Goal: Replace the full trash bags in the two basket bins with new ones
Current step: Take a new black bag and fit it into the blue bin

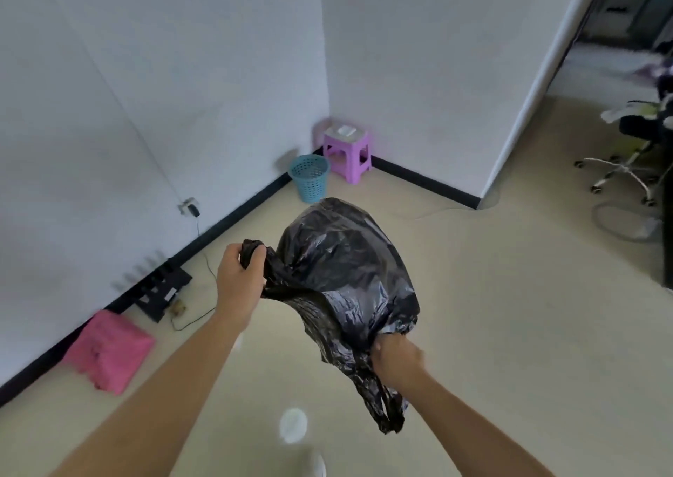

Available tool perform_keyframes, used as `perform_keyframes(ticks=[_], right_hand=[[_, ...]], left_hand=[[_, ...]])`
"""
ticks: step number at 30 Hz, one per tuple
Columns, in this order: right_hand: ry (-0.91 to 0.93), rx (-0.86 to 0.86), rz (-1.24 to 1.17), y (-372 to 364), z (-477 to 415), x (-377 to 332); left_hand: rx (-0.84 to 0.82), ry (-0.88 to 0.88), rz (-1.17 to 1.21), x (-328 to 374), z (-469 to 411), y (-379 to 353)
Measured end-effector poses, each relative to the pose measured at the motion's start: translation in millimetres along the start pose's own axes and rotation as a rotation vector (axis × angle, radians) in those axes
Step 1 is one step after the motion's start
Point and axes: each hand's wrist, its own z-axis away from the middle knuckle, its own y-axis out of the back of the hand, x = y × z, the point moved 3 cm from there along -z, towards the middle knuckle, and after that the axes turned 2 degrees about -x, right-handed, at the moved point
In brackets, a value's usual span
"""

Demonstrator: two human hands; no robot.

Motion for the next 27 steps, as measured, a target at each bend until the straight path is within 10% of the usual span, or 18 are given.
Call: perform_keyframes(ticks=[6,9,17,24,27], right_hand=[[0.058,0.097,-0.35,43.9,-114.2,-78.0],[0.123,-0.147,-0.54,62.2,-165.2,-120.2],[0.009,-0.013,-0.359,109.5,-292.8,-163.7],[-0.109,0.093,-0.728,196.5,-437.9,-165.8],[0.008,0.073,-0.798,242.0,-514.3,-186.6]], left_hand=[[0.072,0.092,0.019,-20.5,-112.7,28.8],[0.002,0.097,0.046,-9.0,-172.4,22.0],[-0.247,0.144,0.213,53.5,-318.1,-36.5],[-0.258,0.064,-0.477,52.4,-469.3,-92.1],[-0.237,-0.114,-1.123,59.4,-534.2,-124.4]])
